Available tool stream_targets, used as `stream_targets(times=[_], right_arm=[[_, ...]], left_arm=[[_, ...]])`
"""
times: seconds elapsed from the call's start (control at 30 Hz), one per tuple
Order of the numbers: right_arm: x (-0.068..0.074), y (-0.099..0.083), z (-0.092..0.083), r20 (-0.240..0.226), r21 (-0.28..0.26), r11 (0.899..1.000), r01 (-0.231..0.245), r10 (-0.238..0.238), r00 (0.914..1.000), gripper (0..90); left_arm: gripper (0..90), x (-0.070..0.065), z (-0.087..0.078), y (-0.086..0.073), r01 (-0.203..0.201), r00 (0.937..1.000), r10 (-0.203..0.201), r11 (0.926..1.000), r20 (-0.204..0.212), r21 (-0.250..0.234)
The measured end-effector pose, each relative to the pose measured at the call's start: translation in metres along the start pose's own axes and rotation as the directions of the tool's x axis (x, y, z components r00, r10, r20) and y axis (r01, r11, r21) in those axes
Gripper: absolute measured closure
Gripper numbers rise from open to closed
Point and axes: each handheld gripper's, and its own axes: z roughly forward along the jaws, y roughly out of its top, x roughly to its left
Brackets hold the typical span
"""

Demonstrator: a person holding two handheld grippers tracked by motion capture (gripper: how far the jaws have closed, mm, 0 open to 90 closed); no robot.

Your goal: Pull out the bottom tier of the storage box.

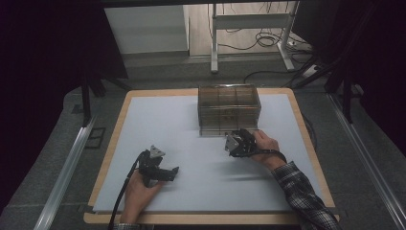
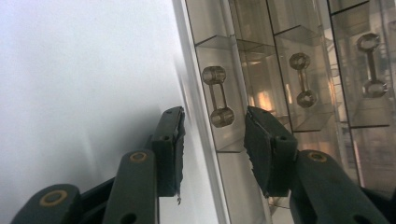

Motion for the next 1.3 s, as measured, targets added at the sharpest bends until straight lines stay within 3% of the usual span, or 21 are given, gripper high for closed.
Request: stream_targets(times=[0.03, 0.2, 0.4, 0.6, 0.67, 0.7, 0.83, 0.9, 0.97, 1.1, 1.3], right_arm=[[-0.003, -0.001, -0.001, -0.029, -0.007, 1.000, -0.013, 0.013, 0.9995, 57.0], [-0.009, -0.003, -0.002, -0.068, -0.010, 0.999, -0.032, 0.032, 0.9972, 56.5], [-0.019, -0.005, -0.005, -0.146, -0.032, 0.996, -0.083, 0.077, 0.9862, 55.9], [-0.030, -0.009, -0.004, -0.223, -0.031, 0.993, -0.114, 0.104, 0.9693, 55.9], [-0.031, -0.010, -0.005, -0.232, -0.028, 0.992, -0.120, 0.111, 0.9664, 55.9], [-0.034, -0.011, -0.004, -0.250, -0.029, 0.990, -0.136, 0.125, 0.9601, 55.9], [-0.040, -0.012, -0.005, -0.276, -0.033, 0.987, -0.156, 0.141, 0.9509, 55.9], [-0.046, -0.014, -0.005, -0.302, -0.033, 0.986, -0.164, 0.147, 0.9419, 56.5], [-0.048, -0.014, -0.005, -0.308, -0.033, 0.986, -0.166, 0.148, 0.9397, 56.9], [-0.057, -0.018, -0.003, -0.347, -0.034, 0.982, -0.187, 0.164, 0.9236, 58.8], [-0.068, -0.025, -0.001, -0.368, -0.011, 0.982, -0.188, 0.171, 0.9142, 62.8]], left_arm=[[0.0, 0.000, 0.000, 0.000, 0.000, 1.0000, 0.000, 1.0000, -0.001, -0.002], [0.0, 0.000, 0.000, 0.000, 0.000, 1.0000, 0.000, 1.0000, -0.001, -0.002], [0.0, 0.000, 0.000, 0.000, 0.000, 1.0000, 0.000, 1.0000, -0.001, -0.002], [0.0, 0.000, 0.000, 0.000, 0.000, 1.0000, 0.000, 1.0000, -0.001, -0.002], [0.0, 0.000, 0.000, 0.000, 0.000, 1.0000, 0.000, 1.0000, -0.001, -0.002], [0.0, 0.000, 0.000, 0.000, 0.000, 1.0000, 0.000, 1.0000, 0.000, -0.002], [0.0, 0.000, 0.000, 0.000, 0.000, 1.0000, 0.000, 1.0000, 0.000, -0.002], [0.0, 0.000, 0.000, 0.000, 0.000, 1.0000, 0.000, 1.0000, -0.001, -0.002], [0.0, 0.000, 0.000, 0.000, 0.000, 1.0000, 0.000, 1.0000, -0.001, -0.002], [0.0, 0.000, 0.000, 0.000, 0.000, 1.0000, 0.000, 1.0000, -0.001, 0.000], [0.0, 0.000, 0.000, 0.000, 0.000, 1.0000, 0.000, 1.0000, 0.000, -0.002]])
